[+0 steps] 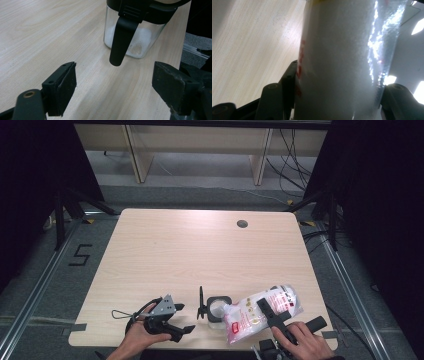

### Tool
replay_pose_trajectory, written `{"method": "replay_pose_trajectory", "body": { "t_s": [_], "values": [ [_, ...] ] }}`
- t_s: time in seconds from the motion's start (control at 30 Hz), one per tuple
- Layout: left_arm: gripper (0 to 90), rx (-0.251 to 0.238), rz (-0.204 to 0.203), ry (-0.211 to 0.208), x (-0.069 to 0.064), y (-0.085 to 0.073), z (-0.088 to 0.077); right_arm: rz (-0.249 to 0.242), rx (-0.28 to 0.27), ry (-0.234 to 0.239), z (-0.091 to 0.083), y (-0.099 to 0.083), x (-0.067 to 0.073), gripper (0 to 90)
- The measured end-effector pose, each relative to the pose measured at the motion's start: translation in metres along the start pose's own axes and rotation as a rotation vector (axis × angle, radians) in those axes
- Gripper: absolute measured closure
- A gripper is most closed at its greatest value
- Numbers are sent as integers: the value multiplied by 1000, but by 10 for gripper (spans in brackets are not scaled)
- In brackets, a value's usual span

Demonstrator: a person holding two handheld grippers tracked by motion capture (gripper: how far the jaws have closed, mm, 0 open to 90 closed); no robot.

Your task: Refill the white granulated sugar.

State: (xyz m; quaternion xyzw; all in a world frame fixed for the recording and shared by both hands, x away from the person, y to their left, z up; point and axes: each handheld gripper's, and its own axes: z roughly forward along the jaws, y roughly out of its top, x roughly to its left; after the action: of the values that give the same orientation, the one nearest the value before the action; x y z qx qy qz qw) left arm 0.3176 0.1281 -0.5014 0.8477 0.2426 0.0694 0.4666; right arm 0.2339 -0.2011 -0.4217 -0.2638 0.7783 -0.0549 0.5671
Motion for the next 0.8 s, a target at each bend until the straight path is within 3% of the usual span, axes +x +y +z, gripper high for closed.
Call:
{"method": "replay_pose_trajectory", "body": {
  "t_s": [0.03, 0.4, 0.47, 0.53, 0.63, 0.7, 0.8],
  "values": [
    [193, 31, 37, 7, 3, 0, -2, 7, -4, -2, 1, 0, 1, 441],
    [193, 28, 31, 7, 2, 0, -2, -11, -16, 3, 3, 0, 2, 445],
    [193, 18, 19, 4, 2, 0, -1, 14, -11, 8, 4, -1, 4, 446],
    [193, 30, 34, 7, 3, 0, -2, 13, -10, 7, 4, -1, 4, 446],
    [193, 30, 34, 7, 3, 0, -2, -12, -21, 4, 5, -1, 3, 447],
    [193, 0, 1, 2, 0, 0, 0, -13, -21, 2, 5, 0, 3, 447],
    [193, 0, 1, 1, 0, 0, 0, -13, -21, 4, 5, -1, 3, 448]
  ]
}}
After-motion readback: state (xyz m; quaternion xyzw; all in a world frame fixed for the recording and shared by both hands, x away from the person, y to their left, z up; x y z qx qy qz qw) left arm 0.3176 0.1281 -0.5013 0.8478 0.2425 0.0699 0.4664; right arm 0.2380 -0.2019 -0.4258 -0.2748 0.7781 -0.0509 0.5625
